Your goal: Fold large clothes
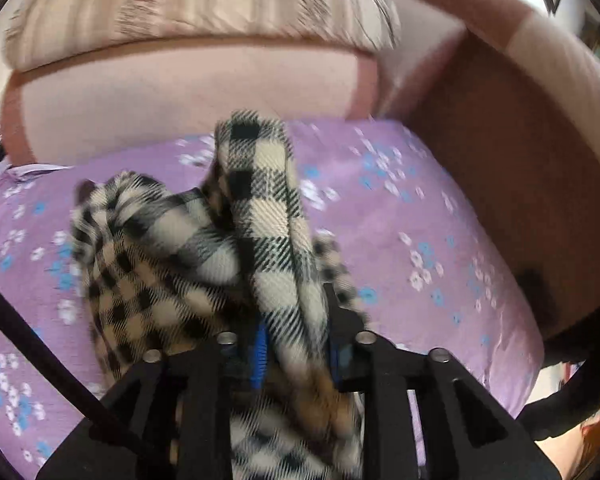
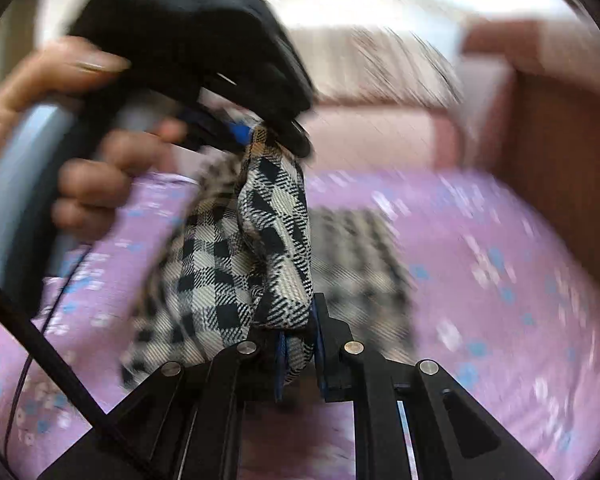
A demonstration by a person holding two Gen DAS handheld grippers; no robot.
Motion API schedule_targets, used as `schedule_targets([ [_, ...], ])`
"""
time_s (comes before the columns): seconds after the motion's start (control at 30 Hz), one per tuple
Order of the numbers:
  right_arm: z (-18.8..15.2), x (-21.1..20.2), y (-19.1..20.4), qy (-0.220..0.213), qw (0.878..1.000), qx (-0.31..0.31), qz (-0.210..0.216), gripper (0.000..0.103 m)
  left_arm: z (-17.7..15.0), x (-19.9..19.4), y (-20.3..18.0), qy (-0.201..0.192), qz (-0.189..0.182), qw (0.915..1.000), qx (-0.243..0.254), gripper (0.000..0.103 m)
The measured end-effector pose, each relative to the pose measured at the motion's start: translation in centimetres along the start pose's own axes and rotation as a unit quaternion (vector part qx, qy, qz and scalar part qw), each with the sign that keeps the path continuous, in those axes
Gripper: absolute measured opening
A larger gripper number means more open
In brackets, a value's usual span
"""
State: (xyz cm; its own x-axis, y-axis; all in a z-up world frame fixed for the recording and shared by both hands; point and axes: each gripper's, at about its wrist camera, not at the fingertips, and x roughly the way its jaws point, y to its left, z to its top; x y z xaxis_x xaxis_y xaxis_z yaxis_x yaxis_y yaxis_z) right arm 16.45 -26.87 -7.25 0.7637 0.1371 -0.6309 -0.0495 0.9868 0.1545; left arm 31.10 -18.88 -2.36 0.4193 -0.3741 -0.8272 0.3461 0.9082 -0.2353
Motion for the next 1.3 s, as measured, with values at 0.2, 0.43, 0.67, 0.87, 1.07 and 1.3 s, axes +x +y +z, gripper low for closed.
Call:
schedule_targets([
  [0.2,-2.9,1.7,-5.7,0.065,0.994,0.083,0.031,0.017,-1.4,-2.4,-1.1,-0.029,0.014,0.9994,-0.014,0.04],
  [0.43,-3.8,-4.1,-9.2,0.035,0.994,0.1,0.031,0.056,-7.3,-8.6,2.5,-0.073,0.103,0.9915,-0.031,0.062],
  [0.67,-4.9,-7.9,-10.1,0.065,0.995,0.073,-0.014,0.068,-14.5,-8.1,4.9,-0.059,0.144,0.9867,-0.046,0.068],
  [0.87,-5.0,-8.5,-10.1,0.082,0.995,0.036,-0.031,0.076,-17.7,-6.9,7.0,-0.035,0.119,0.9886,-0.086,0.068],
  [1.07,-4.4,-6.8,-11.5,0.104,0.992,0.068,-0.024,0.076,-18.3,-6.8,7.9,-0.041,0.12,0.9875,-0.093,0.07],
  [1.3,-1.2,-1.9,-14.5,0.118,0.984,0.134,0.023,0.082,-18.3,-6.2,9.0,-0.05,0.106,0.9875,-0.105,0.072],
])
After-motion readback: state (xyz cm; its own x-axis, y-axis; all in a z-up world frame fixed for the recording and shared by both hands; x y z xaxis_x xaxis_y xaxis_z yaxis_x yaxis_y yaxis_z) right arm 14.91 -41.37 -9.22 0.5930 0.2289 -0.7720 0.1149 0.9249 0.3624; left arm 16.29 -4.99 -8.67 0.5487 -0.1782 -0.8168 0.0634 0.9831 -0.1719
